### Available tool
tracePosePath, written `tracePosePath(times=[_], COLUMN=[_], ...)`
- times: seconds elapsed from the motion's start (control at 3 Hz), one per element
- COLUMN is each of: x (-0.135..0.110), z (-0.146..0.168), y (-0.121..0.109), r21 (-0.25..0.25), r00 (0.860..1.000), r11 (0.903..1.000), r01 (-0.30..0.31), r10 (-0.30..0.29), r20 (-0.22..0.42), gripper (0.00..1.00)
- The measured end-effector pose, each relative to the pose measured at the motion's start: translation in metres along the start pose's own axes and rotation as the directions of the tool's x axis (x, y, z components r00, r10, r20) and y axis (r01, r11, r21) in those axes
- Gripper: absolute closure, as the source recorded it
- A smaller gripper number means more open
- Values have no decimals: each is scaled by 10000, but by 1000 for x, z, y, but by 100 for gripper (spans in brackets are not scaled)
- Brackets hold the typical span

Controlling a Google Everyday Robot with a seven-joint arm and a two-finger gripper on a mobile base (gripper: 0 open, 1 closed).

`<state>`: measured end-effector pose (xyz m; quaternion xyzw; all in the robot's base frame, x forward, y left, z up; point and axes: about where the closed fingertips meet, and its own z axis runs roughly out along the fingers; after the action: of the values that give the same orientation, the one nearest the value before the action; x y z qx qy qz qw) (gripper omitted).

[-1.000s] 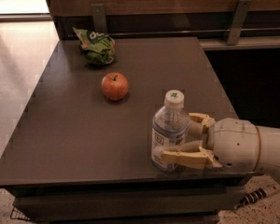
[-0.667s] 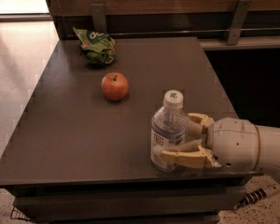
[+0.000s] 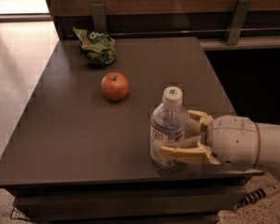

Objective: Move blue plastic bottle near green rice chip bag

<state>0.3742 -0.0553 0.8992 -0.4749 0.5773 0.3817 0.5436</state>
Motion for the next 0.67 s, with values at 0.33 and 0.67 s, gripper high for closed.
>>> tracePosePath(times=[0.33, 0.67], x=[-28, -55], z=[-12, -17], y=[-33, -92], r21=[217, 434], r00=[9989, 9969], r11=[9995, 9990], r01=[224, 120], r10=[-233, -154], r20=[417, 769], gripper=[100, 100])
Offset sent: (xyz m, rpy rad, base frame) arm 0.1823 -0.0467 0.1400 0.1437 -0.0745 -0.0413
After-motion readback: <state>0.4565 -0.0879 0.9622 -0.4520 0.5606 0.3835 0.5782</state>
